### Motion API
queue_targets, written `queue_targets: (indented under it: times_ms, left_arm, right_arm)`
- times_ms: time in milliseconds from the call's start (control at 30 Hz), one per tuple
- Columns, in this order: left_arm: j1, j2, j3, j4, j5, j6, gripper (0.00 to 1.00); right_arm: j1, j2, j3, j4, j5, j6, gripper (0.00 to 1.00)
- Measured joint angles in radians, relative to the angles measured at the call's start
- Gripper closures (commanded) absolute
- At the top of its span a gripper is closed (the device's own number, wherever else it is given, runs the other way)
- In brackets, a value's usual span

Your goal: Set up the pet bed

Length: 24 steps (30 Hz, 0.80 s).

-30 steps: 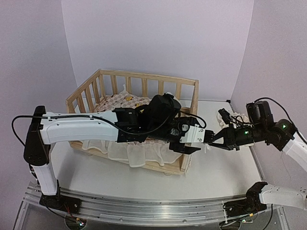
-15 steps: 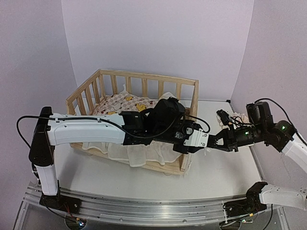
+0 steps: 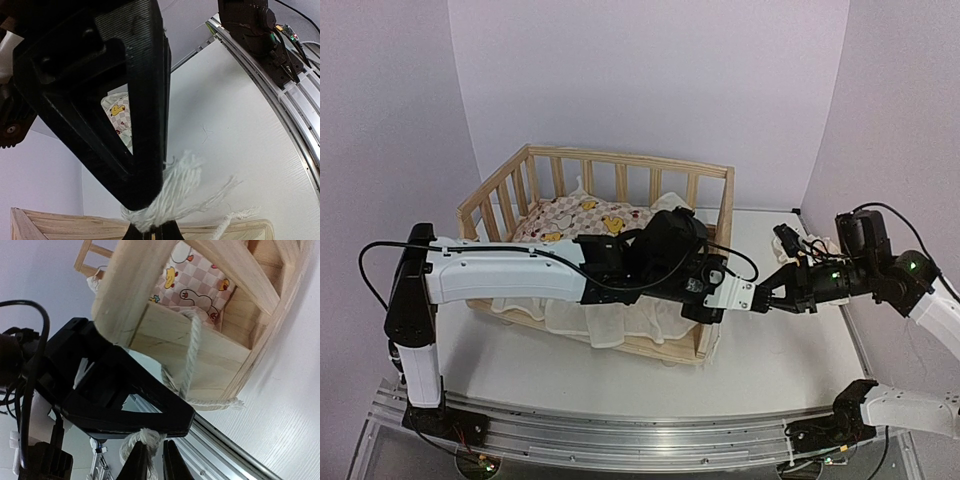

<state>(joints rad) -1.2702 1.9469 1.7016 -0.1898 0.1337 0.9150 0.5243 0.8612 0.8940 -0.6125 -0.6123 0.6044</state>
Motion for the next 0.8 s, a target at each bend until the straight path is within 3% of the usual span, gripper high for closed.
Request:
queue_targets:
  times_ms: [233, 367, 633, 800]
  left_arm:
    - [0.02, 0.0, 0.0, 0.002, 0.003, -0.027, 1.0]
    - [0.023, 0.0, 0.0, 0.011, 0.012, -0.033, 1.0]
    - [0.026, 0.0, -0.001, 0.026, 0.012, -0.034, 1.0]
    - [0.026, 0.0, -0.001, 0.027, 0.013, -0.034, 1.0]
  right_arm:
    - [0.0, -0.047, -0.228, 0.084, 0.168, 0.029, 0.49]
    - [0.008, -0.047, -0.427, 0.26, 0.168, 0.066, 0.43]
    - [0.066, -0.075, -0.651, 0.701, 0.165, 0.088, 0.39]
    - [0.125, 0.049, -0.697, 0.918, 0.162, 0.104, 0.41]
